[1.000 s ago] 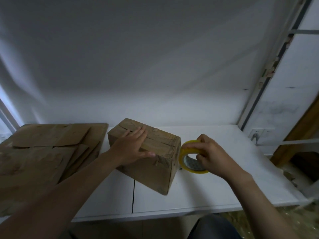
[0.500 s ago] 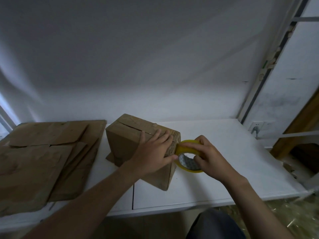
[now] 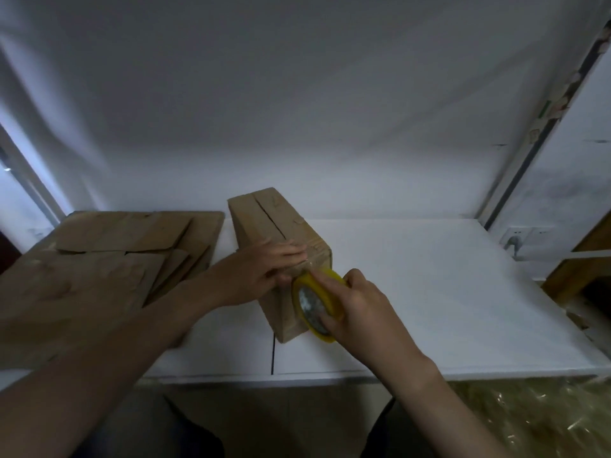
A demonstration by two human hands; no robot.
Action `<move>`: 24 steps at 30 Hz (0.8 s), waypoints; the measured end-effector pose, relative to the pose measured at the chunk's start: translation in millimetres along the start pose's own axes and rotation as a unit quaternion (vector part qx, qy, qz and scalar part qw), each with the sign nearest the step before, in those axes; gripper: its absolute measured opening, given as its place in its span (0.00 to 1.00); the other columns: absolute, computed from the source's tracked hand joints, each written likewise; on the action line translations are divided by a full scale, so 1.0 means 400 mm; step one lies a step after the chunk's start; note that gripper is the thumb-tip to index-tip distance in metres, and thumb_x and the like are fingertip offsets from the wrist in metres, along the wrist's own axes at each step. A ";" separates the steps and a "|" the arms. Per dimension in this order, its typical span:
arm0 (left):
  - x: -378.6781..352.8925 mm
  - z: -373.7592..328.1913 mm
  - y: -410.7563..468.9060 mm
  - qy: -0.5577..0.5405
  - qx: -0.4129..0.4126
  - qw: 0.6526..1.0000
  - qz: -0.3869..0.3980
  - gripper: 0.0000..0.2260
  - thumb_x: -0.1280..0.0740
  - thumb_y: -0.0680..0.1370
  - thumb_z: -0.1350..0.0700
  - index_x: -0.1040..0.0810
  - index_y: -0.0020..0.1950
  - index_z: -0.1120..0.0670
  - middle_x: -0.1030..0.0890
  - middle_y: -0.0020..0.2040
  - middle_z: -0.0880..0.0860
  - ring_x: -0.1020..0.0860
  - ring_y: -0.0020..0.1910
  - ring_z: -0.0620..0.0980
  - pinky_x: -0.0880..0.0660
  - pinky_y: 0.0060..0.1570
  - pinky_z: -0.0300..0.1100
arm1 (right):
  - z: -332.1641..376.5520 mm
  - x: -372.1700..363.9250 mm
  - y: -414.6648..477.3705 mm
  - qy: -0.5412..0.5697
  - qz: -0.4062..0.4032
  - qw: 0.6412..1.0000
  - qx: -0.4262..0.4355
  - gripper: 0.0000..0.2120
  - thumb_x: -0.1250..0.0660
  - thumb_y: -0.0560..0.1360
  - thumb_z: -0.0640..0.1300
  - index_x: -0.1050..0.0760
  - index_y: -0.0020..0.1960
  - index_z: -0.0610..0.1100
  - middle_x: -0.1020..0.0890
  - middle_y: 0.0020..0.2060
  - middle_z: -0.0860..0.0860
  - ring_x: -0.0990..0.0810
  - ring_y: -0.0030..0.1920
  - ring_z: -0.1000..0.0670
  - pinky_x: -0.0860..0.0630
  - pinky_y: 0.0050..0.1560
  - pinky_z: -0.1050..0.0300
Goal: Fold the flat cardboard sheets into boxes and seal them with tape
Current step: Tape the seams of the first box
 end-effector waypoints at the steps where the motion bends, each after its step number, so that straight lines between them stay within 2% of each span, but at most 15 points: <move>1: 0.008 0.010 -0.017 -0.029 0.017 0.999 -0.014 0.22 0.40 0.84 0.45 0.32 0.78 0.48 0.37 0.78 0.42 0.44 0.76 0.35 0.44 0.76 0.42 | 0.018 -0.014 0.001 -0.002 -0.014 1.000 0.005 0.33 0.29 0.77 0.55 0.39 0.79 0.60 0.36 0.46 0.53 0.35 0.42 0.52 0.38 0.40 0.63; 4: 0.022 0.041 -0.062 -0.073 0.043 0.995 -0.060 0.20 0.32 0.81 0.52 0.27 0.74 0.48 0.31 0.74 0.41 0.36 0.74 0.40 0.34 0.73 0.47 | 0.072 -0.051 0.006 -0.006 -0.037 0.999 0.009 0.33 0.27 0.75 0.54 0.35 0.77 0.57 0.33 0.45 0.51 0.28 0.42 0.49 0.37 0.40 0.62; 7: 0.035 0.074 -0.095 -0.067 0.030 0.994 -0.082 0.19 0.33 0.80 0.46 0.24 0.70 0.45 0.26 0.69 0.42 0.29 0.69 0.46 0.29 0.68 0.53 | 0.116 -0.070 0.017 0.025 -0.026 0.999 0.019 0.33 0.30 0.76 0.58 0.39 0.78 0.58 0.26 0.55 0.47 0.23 0.50 0.45 0.31 0.44 0.59; 10: 0.050 0.098 -0.105 -0.042 0.029 0.996 -0.076 0.15 0.34 0.81 0.48 0.23 0.68 0.45 0.26 0.66 0.42 0.28 0.66 0.46 0.28 0.65 0.52 | 0.143 -0.071 0.040 0.060 0.011 0.998 0.016 0.37 0.33 0.75 0.66 0.43 0.79 0.59 0.25 0.64 0.48 0.22 0.57 0.44 0.24 0.54 0.55; 13: 0.065 0.114 -0.095 -0.043 0.029 0.997 -0.053 0.15 0.34 0.82 0.53 0.22 0.68 0.47 0.25 0.66 0.43 0.29 0.66 0.45 0.30 0.66 0.48 | 0.140 -0.067 0.076 0.047 0.031 0.998 0.025 0.35 0.36 0.75 0.69 0.40 0.78 0.59 0.21 0.60 0.50 0.20 0.55 0.45 0.22 0.54 0.54; 15: 0.083 0.123 -0.082 -0.064 0.028 0.997 -0.043 0.14 0.32 0.81 0.57 0.20 0.67 0.47 0.24 0.66 0.44 0.28 0.65 0.42 0.29 0.66 0.43 | 0.137 -0.053 0.101 0.043 0.036 0.998 0.029 0.30 0.39 0.77 0.68 0.36 0.76 0.59 0.18 0.56 0.52 0.19 0.50 0.48 0.25 0.49 0.58; 17: 0.103 0.133 -0.068 -0.098 0.041 0.993 -0.060 0.15 0.28 0.78 0.59 0.18 0.61 0.42 0.21 0.63 0.43 0.25 0.62 0.40 0.26 0.63 0.40 | 0.128 -0.044 0.133 0.065 0.061 0.996 0.021 0.25 0.40 0.79 0.65 0.32 0.74 0.61 0.20 0.48 0.54 0.22 0.45 0.50 0.30 0.45 0.59; 19: 0.117 0.149 -0.059 -0.122 0.073 0.985 -0.098 0.20 0.25 0.75 0.58 0.19 0.55 0.32 0.21 0.60 0.41 0.22 0.59 0.40 0.23 0.60 0.44 | 0.115 -0.022 0.177 0.111 0.082 0.990 0.002 0.19 0.37 0.80 0.61 0.25 0.70 0.61 0.21 0.44 0.56 0.22 0.45 0.51 0.28 0.46 0.58; 21: 0.121 0.170 -0.058 -0.147 0.106 0.975 -0.131 0.21 0.22 0.73 0.58 0.18 0.50 0.29 0.20 0.58 0.41 0.20 0.57 0.43 0.20 0.57 0.52 | 0.089 -0.009 0.231 0.147 0.054 0.988 0.002 0.12 0.36 0.81 0.56 0.17 0.60 0.57 0.22 0.40 0.58 0.23 0.47 0.51 0.28 0.52 0.55; 22: 0.122 0.180 -0.060 -0.147 0.116 0.973 -0.136 0.20 0.22 0.72 0.58 0.18 0.50 0.31 0.20 0.58 0.42 0.20 0.57 0.44 0.20 0.57 0.53 | 0.074 -0.008 0.262 0.143 0.023 0.989 0.015 0.11 0.36 0.82 0.54 0.16 0.56 0.55 0.20 0.42 0.57 0.24 0.49 0.51 0.29 0.56 0.54; 24: 0.118 0.189 -0.064 -0.126 0.134 0.973 -0.137 0.16 0.23 0.74 0.57 0.18 0.53 0.37 0.22 0.58 0.43 0.22 0.58 0.45 0.20 0.57 0.52 | 0.050 -0.012 0.317 0.130 -0.004 0.991 0.040 0.12 0.37 0.83 0.53 0.16 0.56 0.52 0.17 0.52 0.53 0.28 0.56 0.51 0.36 0.62 0.57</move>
Point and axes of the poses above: each hand's wrist, its own y-axis towards the middle knuckle, its own x-axis out of the back of the hand, z = x × y, the point moved 1 cm from there along y, towards the middle knuckle
